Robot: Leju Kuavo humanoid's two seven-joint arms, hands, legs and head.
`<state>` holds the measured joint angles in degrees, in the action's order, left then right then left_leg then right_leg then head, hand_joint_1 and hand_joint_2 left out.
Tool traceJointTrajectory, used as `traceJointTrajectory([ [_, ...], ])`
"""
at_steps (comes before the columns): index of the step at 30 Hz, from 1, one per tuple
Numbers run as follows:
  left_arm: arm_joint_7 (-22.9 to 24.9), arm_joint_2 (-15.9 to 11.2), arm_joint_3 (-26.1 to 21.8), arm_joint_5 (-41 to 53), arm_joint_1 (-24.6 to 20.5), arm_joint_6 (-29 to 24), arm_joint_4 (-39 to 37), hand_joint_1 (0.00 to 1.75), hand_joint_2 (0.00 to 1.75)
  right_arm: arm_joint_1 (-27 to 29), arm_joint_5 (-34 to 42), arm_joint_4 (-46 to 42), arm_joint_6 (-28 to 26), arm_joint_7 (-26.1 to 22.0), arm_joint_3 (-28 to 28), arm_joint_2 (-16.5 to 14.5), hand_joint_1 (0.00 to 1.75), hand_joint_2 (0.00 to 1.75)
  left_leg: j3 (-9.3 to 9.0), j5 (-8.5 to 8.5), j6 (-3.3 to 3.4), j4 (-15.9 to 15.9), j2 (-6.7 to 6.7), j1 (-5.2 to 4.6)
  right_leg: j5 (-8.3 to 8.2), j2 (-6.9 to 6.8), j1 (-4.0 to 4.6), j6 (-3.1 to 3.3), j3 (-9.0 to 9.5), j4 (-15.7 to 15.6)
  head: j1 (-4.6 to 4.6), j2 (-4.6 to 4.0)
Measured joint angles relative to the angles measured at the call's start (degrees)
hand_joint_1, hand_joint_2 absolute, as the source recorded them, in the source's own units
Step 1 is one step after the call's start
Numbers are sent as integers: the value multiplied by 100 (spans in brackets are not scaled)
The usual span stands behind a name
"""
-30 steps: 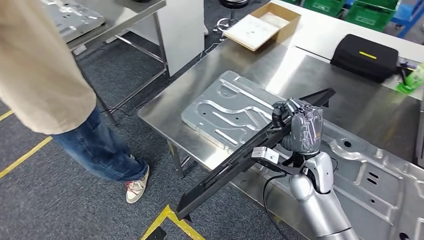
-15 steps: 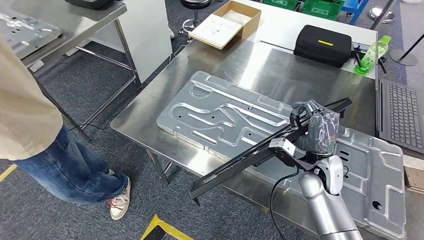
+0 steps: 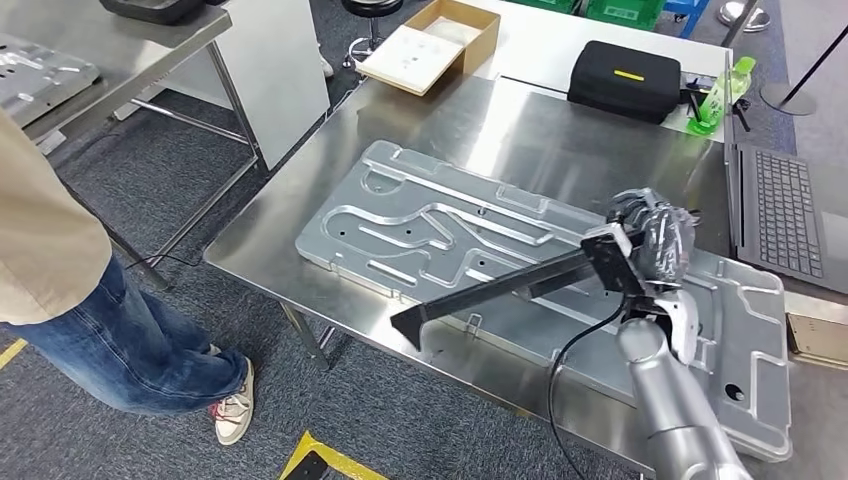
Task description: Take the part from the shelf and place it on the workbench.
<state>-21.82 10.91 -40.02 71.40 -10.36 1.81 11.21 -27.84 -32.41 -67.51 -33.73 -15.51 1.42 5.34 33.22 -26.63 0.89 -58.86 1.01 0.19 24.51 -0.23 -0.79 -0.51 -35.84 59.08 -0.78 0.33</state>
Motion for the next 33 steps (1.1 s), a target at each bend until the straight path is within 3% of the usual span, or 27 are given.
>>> traceJointTrajectory([
  [2, -3, -4, 0, -3, 1, 18, 0, 0, 175, -88, 136, 114, -3, -75, -121, 20, 175, 175, 136, -218, -43, -314, -21, 6, -22, 0, -17, 75, 28, -45, 4, 0],
  [4, -6, -8, 0, -5, 19, 38, 0, 0, 175, -117, 273, 182, 26, -145, -220, 25, 175, 175, 484, -579, -57, -1054, -44, 19, -15, 1, 2, 129, 8, -21, 9, 0],
  [6, -5, -10, 0, -6, 46, 50, 0, 0, 175, -117, 354, 227, 61, -196, -292, 25, 175, 175, 776, -724, -65, -1622, -46, 24, 9, 27, 21, 157, -34, 48, 9, 0],
  [7, -5, -13, 0, -7, 53, 53, 0, 0, 175, -117, 364, 245, 66, -213, -316, 25, 175, 175, 793, -646, -63, -1630, -46, 25, 26, 47, 24, 159, -57, 93, 9, 0],
  [8, -4, -15, 0, -7, 52, 54, 0, 0, 175, -117, 360, 262, 67, -227, -334, 25, 175, 175, 710, -488, -53, -1435, -46, 26, 48, 69, 25, 153, -79, 146, 10, 0],
  [9, -4, -18, 0, -7, 46, 55, 0, 0, 175, -118, 354, 280, 61, -237, -344, 25, 175, 175, 566, -307, -33, -1122, -51, 27, 75, 88, 25, 140, -103, 208, 10, 0],
  [11, -4, -22, 0, -6, 24, 57, 0, 0, 175, -121, 336, 314, 37, -243, -368, 28, 175, 175, 326, -127, 8, -588, -69, 15, 137, 116, 45, 88, -173, 352, 8, 0],
  [14, -3, -25, 1, -5, 16, 61, 0, 0, 175, -126, 306, 359, -5, -242, -398, 37, 175, 175, 293, -123, 71, -448, -80, -3, 152, 131, 49, -2, -239, 428, 7, 0],
  [16, -2, -26, 2, -4, 10, 62, 0, 0, 175, -130, 287, 390, -12, -241, -408, 52, 175, 175, 279, -68, 148, -389, -65, 7, 208, 111, 32, -64, -267, 499, 7, 0],
  [18, -2, -26, 2, -4, -2, 62, 0, 0, 175, -143, 279, 423, 15, -232, -422, 67, 175, 175, 275, -22, 214, -344, -51, 23, 478, 87, 12, -118, -435, 894, 6, 0],
  [20, -2, -27, 1, -2, 0, 62, 0, 0, 175, -158, 293, 470, 105, -197, -438, 69, 175, 175, 290, -13, 232, -340, -48, 22, 790, 80, -2, -163, -710, 1509, 6, 0],
  [21, -2, -27, 1, 1, 5, 64, 0, 0, 175, -173, 299, 508, 175, -163, -444, 72, 175, 175, 293, -13, 231, -341, -45, 23, 839, 76, -12, -179, -791, 1703, 5, 0],
  [22, -2, -28, 1, 8, 7, 65, 0, 0, 175, -205, 298, 557, 253, -120, -446, 80, 175, 175, 294, -12, 230, -341, -41, 24, 788, 69, -22, -190, -786, 1722, 5, 0],
  [23, -2, -28, 4, 26, 8, 63, 0, 0, 175, -262, 283, 617, 340, -69, -445, 94, 131, 175, 289, -12, 227, -341, -37, 25, 652, 59, -33, -193, -681, 1544, 5, 0],
  [24, -2, -28, 10, 45, 6, 59, 0, 0, 175, -339, 264, 685, 429, -18, -445, 117, 87, 175, 283, -11, 220, -342, -33, 26, 474, 44, -42, -188, -492, 1206, 5, 0],
  [26, -1, -28, 34, 83, 3, 44, 0, 0, 175, -504, 229, 813, 570, 56, -443, 169, 0, 175, 280, -10, 175, -342, -29, 15, 268, 22, -23, -145, -157, 565, 5, 0],
  [27, 0, -28, 46, 92, 3, 39, 0, 0, 175, -567, 211, 865, 623, 85, -442, 191, 0, 175, 281, -4, 141, -337, -29, 11, 239, 16, -3, -113, -75, 394, 5, 0],
  [30, 3, -29, 65, 70, 3, 42, 0, 0, 175, -751, 8, 1058, 841, 246, -374, 261, 0, 175, 269, 20, 30, -299, -33, 16, 201, 21, 19, -4, -48, 281, 7, 0],
  [31, 2, -31, 67, 54, 4, 47, 0, 0, 175, -847, -112, 1143, 955, 330, -319, 300, 0, 175, 283, -19, -1, -342, -39, 18, 172, 22, 6, 35, -30, 237, 9, 0],
  [33, 0, -36, 66, 40, 9, 60, 0, 0, 175, -1094, -357, 1339, 1208, 506, -180, 391, 0, 175, 437, -261, -39, -707, -52, 24, 122, 17, -20, 106, -3, 165, 15, 0],
])
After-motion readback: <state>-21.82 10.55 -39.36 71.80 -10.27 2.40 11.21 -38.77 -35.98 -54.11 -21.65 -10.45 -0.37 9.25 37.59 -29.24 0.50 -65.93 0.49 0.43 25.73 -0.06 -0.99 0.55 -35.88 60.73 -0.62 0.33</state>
